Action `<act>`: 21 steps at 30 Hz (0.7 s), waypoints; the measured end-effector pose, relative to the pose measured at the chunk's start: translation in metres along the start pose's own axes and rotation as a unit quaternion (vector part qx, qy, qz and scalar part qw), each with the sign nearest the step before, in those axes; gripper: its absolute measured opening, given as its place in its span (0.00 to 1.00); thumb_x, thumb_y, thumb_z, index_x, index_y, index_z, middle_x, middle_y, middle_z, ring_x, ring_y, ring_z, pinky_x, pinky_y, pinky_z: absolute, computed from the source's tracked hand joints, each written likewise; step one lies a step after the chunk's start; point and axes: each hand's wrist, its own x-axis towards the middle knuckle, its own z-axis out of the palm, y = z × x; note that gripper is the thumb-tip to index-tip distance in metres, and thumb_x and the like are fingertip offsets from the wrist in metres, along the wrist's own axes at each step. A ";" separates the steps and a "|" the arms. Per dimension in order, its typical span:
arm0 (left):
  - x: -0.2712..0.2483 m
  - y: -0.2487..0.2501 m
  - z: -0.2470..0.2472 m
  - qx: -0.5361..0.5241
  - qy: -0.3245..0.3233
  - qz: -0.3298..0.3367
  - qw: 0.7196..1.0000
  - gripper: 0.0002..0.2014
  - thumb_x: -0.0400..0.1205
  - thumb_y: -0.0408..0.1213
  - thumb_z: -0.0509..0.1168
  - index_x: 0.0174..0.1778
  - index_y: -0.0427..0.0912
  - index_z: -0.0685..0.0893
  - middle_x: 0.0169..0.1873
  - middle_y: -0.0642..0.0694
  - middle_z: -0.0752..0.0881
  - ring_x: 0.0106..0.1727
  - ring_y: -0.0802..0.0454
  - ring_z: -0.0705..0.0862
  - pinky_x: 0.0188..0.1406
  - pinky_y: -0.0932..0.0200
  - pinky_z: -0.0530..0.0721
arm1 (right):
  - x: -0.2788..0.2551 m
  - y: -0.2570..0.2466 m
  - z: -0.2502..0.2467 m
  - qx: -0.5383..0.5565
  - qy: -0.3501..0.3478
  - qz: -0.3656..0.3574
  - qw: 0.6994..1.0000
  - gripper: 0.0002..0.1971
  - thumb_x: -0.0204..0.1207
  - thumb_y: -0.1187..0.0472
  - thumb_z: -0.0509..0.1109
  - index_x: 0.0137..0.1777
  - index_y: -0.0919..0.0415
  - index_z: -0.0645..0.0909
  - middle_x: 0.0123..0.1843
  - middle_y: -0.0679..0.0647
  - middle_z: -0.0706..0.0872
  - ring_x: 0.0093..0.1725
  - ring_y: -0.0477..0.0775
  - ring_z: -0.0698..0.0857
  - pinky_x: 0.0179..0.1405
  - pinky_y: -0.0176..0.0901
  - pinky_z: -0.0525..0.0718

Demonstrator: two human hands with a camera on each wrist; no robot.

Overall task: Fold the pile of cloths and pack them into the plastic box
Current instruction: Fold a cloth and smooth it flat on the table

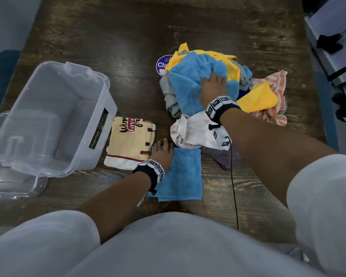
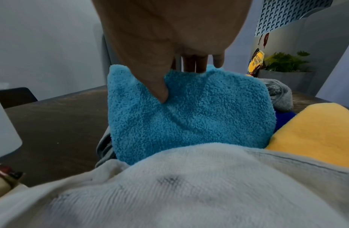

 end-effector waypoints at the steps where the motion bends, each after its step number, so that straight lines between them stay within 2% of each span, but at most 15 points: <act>1: 0.000 0.000 0.000 0.001 0.002 0.001 1.000 0.54 0.80 0.51 0.73 0.88 0.36 0.42 0.86 0.28 0.43 0.85 0.25 0.52 0.85 0.35 0.54 | -0.001 0.000 -0.001 -0.001 0.004 -0.006 1.000 0.22 0.80 0.61 0.69 0.73 0.63 0.75 0.73 0.67 0.73 0.75 0.72 0.70 0.83 0.68 0.56; 4: 0.000 0.001 -0.001 -0.011 0.007 -0.002 1.000 0.54 0.80 0.51 0.74 0.88 0.36 0.42 0.86 0.28 0.42 0.85 0.26 0.52 0.86 0.35 0.53 | -0.008 0.000 -0.011 0.026 0.023 -0.026 0.999 0.20 0.81 0.60 0.65 0.72 0.63 0.74 0.70 0.65 0.78 0.73 0.70 0.74 0.83 0.67 0.55; 6: -0.001 -0.002 -0.003 -0.017 0.012 0.003 1.000 0.55 0.79 0.51 0.74 0.88 0.36 0.43 0.86 0.28 0.43 0.85 0.26 0.52 0.86 0.35 0.53 | -0.016 0.003 -0.022 0.071 0.035 -0.030 0.996 0.17 0.82 0.61 0.63 0.69 0.62 0.75 0.62 0.62 0.84 0.66 0.67 0.81 0.81 0.65 0.60; 7: -0.002 -0.003 -0.004 -0.015 0.020 0.007 1.000 0.55 0.78 0.52 0.75 0.88 0.37 0.44 0.86 0.28 0.44 0.85 0.26 0.54 0.85 0.35 0.53 | -0.020 0.005 -0.030 0.100 0.040 -0.027 0.994 0.15 0.82 0.61 0.62 0.68 0.62 0.74 0.58 0.61 0.86 0.61 0.67 0.83 0.77 0.62 0.67; 8: -0.004 -0.004 -0.005 -0.010 0.023 0.011 1.000 0.56 0.77 0.53 0.76 0.88 0.37 0.45 0.86 0.29 0.45 0.85 0.27 0.55 0.85 0.34 0.54 | -0.026 0.008 -0.038 0.133 0.043 -0.022 0.990 0.14 0.83 0.61 0.61 0.67 0.62 0.74 0.54 0.61 0.87 0.57 0.68 0.85 0.67 0.58 0.75; 9: -0.005 -0.006 -0.007 -0.008 0.023 0.013 1.000 0.56 0.76 0.55 0.76 0.88 0.38 0.46 0.86 0.30 0.47 0.84 0.28 0.57 0.84 0.33 0.54 | -0.034 0.012 -0.049 0.166 0.047 -0.017 0.985 0.14 0.83 0.61 0.61 0.67 0.62 0.73 0.52 0.62 0.86 0.53 0.69 0.85 0.53 0.55 0.78; 10: -0.005 -0.008 -0.009 -0.012 0.016 0.012 1.000 0.55 0.76 0.57 0.75 0.88 0.40 0.48 0.86 0.31 0.49 0.84 0.29 0.59 0.83 0.32 0.55 | -0.040 0.014 -0.060 0.190 0.053 -0.014 0.980 0.14 0.84 0.60 0.60 0.67 0.62 0.72 0.51 0.62 0.84 0.51 0.69 0.84 0.44 0.52 0.75; 12: -0.003 -0.014 -0.018 -0.060 -0.003 0.011 0.998 0.48 0.76 0.56 0.75 0.86 0.42 0.59 0.84 0.33 0.58 0.81 0.32 0.66 0.81 0.31 0.60 | -0.050 0.018 -0.083 0.216 0.081 -0.016 0.973 0.15 0.84 0.60 0.60 0.68 0.63 0.71 0.51 0.64 0.84 0.51 0.68 0.84 0.41 0.50 0.70; 14: -0.005 -0.021 -0.035 -0.116 -0.013 0.025 0.993 0.33 0.78 0.52 0.74 0.77 0.42 0.74 0.75 0.35 0.74 0.72 0.35 0.77 0.73 0.36 0.75 | -0.061 0.018 -0.107 0.240 0.123 -0.018 0.963 0.13 0.83 0.59 0.60 0.65 0.62 0.71 0.50 0.64 0.84 0.50 0.68 0.83 0.42 0.50 0.70; 16: -0.008 -0.024 -0.055 -0.162 0.032 0.028 0.986 0.23 0.82 0.49 0.69 0.69 0.41 0.81 0.67 0.37 0.83 0.67 0.36 0.82 0.65 0.42 0.83 | -0.070 0.017 -0.129 0.301 0.167 -0.021 0.939 0.09 0.80 0.60 0.61 0.57 0.59 0.71 0.44 0.61 0.82 0.45 0.66 0.82 0.41 0.51 0.72; 18: -0.012 -0.028 -0.076 -0.240 0.109 0.005 0.965 0.21 0.84 0.51 0.66 0.68 0.44 0.80 0.63 0.38 0.85 0.65 0.35 0.83 0.63 0.40 0.82 | -0.080 0.013 -0.149 0.380 0.206 -0.032 0.901 0.04 0.78 0.62 0.61 0.50 0.57 0.69 0.38 0.57 0.79 0.39 0.62 0.79 0.39 0.51 0.73; 19: -0.013 -0.029 -0.084 -0.302 0.152 -0.003 0.941 0.22 0.83 0.52 0.67 0.68 0.44 0.77 0.62 0.38 0.85 0.64 0.35 0.84 0.62 0.40 0.82 | -0.087 0.010 -0.158 0.412 0.219 -0.033 0.884 0.05 0.77 0.63 0.62 0.48 0.57 0.68 0.36 0.53 0.76 0.35 0.56 0.76 0.37 0.50 0.72; 20: -0.016 -0.029 -0.092 -0.369 0.199 0.003 0.908 0.25 0.81 0.51 0.70 0.70 0.45 0.73 0.61 0.38 0.85 0.63 0.36 0.84 0.61 0.42 0.83 | -0.092 0.008 -0.166 0.440 0.230 -0.032 0.868 0.05 0.77 0.64 0.61 0.46 0.57 0.67 0.34 0.50 0.73 0.33 0.50 0.73 0.36 0.48 0.70; 21: -0.024 -0.027 -0.102 -0.438 0.251 0.022 0.863 0.30 0.79 0.50 0.73 0.73 0.47 0.70 0.62 0.40 0.84 0.62 0.40 0.84 0.60 0.46 0.84 | -0.098 0.006 -0.172 0.463 0.237 -0.030 0.854 0.05 0.77 0.65 0.61 0.44 0.57 0.66 0.33 0.47 0.71 0.32 0.47 0.70 0.35 0.47 0.70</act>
